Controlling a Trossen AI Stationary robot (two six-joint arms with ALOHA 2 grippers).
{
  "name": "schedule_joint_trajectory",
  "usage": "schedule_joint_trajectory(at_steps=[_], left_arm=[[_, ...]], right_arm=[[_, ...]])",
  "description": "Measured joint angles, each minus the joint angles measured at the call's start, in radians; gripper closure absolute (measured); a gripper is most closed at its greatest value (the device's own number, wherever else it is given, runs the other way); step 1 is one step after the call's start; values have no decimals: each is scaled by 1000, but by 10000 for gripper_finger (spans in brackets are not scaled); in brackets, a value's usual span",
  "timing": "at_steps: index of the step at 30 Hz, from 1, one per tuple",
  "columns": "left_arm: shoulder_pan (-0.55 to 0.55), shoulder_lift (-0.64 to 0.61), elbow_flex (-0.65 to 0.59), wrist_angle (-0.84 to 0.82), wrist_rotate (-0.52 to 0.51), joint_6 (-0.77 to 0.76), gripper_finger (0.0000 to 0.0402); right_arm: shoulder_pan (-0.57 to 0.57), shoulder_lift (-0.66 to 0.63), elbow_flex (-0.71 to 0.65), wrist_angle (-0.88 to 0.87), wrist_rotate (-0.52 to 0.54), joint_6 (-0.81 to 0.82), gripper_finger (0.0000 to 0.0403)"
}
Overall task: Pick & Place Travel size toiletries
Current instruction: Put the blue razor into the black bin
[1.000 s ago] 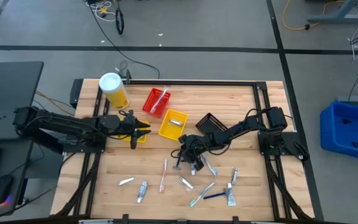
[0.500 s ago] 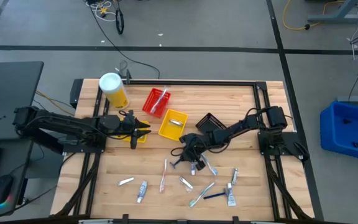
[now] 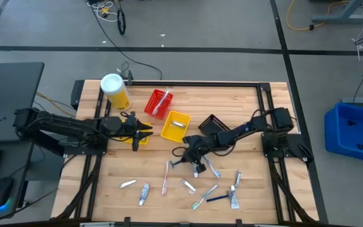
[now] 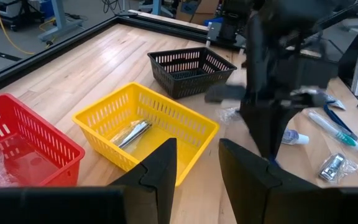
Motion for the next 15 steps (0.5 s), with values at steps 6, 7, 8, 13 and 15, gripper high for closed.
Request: schedule_joint_trajectory(at_steps=[6,7,8,13,15], left_arm=[[0,0,0,0,0,0,274],[0,0,0,0,0,0,274],[0,0,1,0,0,0,274],[0,0,1,2,0,0,274],[0,0,1,5,-1,0,274]], right_arm=[[0,-149,2,-96,66,14,360],[0,-186,2,-138,84,18,360],[0,-223,2,-174,105,29,360],[-7,-403,3,-484,334,188,360],[-11,-463,3,-623,436,299,360]])
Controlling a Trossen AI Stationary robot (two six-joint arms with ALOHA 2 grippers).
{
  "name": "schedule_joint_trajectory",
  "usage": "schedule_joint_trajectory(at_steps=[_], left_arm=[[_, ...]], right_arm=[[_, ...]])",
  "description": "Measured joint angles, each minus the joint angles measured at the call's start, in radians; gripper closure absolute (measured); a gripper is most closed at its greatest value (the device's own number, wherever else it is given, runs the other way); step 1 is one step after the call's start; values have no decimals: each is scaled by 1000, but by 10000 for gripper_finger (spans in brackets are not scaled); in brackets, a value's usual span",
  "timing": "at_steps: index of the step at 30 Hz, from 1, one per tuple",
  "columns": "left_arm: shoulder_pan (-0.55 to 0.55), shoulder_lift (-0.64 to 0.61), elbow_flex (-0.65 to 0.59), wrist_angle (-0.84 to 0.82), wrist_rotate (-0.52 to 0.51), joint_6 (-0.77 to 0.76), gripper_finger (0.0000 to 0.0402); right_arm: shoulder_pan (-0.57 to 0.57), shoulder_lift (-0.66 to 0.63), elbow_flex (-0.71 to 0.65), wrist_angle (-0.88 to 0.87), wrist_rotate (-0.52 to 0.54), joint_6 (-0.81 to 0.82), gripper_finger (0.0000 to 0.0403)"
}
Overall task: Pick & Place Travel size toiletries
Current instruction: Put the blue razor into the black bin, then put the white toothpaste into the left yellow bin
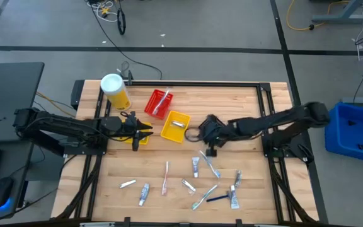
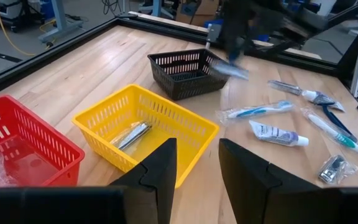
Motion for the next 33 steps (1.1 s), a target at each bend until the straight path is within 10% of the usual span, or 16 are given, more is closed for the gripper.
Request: schedule_joint_trajectory(at_steps=[6,12,33], left_arm=[[0,0,0,1,0,0,274],[0,0,0,2,0,0,274],[0,0,0,6,-15,-3,274]], right_arm=[[-20,-79,-3,-293,170,393,357],[-45,-71,-114,-225,192,673,355],[-109,-72,-306,6,87,543,276]])
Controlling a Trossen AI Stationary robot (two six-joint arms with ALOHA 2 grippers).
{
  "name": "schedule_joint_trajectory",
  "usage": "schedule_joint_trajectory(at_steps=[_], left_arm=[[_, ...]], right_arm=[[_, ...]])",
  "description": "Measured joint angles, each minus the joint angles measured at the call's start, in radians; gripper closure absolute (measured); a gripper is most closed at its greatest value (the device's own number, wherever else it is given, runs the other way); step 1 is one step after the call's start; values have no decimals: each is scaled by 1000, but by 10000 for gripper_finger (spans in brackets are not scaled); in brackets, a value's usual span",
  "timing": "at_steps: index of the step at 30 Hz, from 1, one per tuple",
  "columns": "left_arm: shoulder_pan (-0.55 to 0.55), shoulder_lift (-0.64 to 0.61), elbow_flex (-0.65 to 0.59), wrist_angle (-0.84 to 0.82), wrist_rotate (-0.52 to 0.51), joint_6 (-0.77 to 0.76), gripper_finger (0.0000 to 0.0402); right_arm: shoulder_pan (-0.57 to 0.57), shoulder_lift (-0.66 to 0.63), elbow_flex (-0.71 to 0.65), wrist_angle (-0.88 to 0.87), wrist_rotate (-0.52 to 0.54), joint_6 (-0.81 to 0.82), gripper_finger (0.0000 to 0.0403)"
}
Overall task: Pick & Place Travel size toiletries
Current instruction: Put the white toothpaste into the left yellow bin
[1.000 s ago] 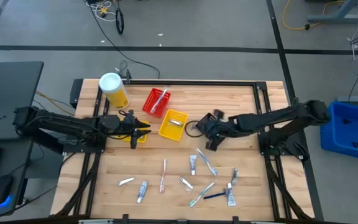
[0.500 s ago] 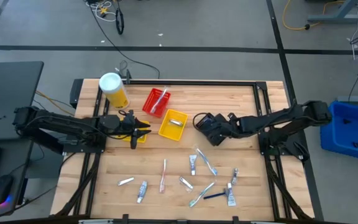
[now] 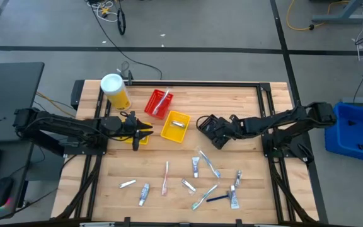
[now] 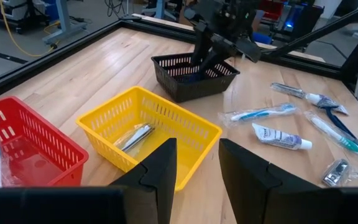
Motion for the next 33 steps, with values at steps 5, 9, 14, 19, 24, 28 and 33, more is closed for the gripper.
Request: schedule_joint_trajectory(at_steps=[5,9,14,19,24,28,33], left_arm=[[0,0,0,0,0,0,274],[0,0,0,0,0,0,274],[0,0,0,0,0,0,274],[0,0,0,-1,0,0,274],[0,0,0,1,12,-3,274],[0,0,0,19,48,-49,274],[-6,0,0,38,83,-105,274]], right_arm=[[9,-11,15,54,-20,-84,232],[38,-25,81,58,-29,-201,212],[79,-25,147,58,-64,-309,204],[126,-25,158,119,-136,-344,214],[161,-25,159,187,-189,-344,231],[178,-24,159,268,-167,-345,239],[195,-22,118,465,-141,-394,238]])
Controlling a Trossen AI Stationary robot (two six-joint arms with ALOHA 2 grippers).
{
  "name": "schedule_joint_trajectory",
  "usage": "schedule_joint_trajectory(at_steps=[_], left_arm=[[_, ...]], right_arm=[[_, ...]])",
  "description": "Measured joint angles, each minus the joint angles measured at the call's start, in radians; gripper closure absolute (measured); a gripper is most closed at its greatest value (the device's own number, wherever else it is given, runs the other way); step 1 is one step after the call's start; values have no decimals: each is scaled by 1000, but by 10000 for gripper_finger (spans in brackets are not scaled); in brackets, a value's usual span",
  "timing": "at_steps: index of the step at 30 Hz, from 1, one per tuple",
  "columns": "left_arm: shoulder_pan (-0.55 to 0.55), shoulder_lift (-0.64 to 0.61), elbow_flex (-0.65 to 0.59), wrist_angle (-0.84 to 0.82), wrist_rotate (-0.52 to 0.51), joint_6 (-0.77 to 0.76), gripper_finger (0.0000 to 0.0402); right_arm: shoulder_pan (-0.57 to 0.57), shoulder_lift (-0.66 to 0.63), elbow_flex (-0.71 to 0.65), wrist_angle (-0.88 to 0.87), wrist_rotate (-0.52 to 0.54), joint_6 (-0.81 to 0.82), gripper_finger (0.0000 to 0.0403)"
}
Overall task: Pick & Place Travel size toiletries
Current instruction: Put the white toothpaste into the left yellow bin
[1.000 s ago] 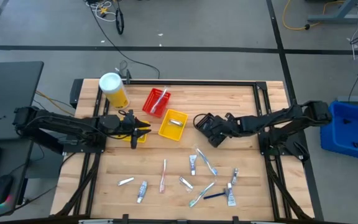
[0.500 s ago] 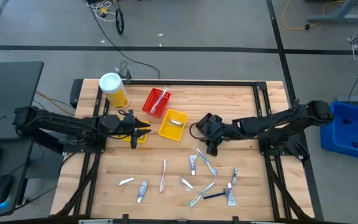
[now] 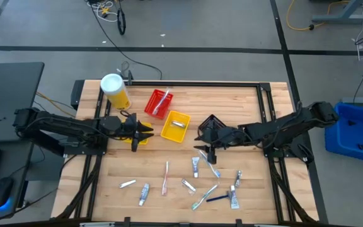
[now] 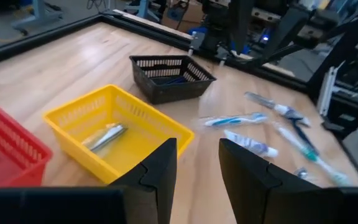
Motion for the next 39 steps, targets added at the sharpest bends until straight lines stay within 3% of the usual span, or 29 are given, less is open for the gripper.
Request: schedule_joint_trajectory(at_steps=[10,16,20,26,32,39], left_arm=[[-137,21,0,144,35,-42,274],[-232,138,80,125,35,-83,284],[-284,252,213,-18,38,-63,300],[-325,410,445,-385,87,-135,316],[-357,554,587,-579,161,-413,295],[-435,685,623,-604,322,-684,256]], right_arm=[[4,1,-81,109,2,52,201],[4,1,-110,153,2,85,188],[4,1,-110,155,2,84,188],[4,1,-110,160,2,7,201],[2,1,-110,176,1,-74,208],[2,1,-110,176,0,-98,199]])
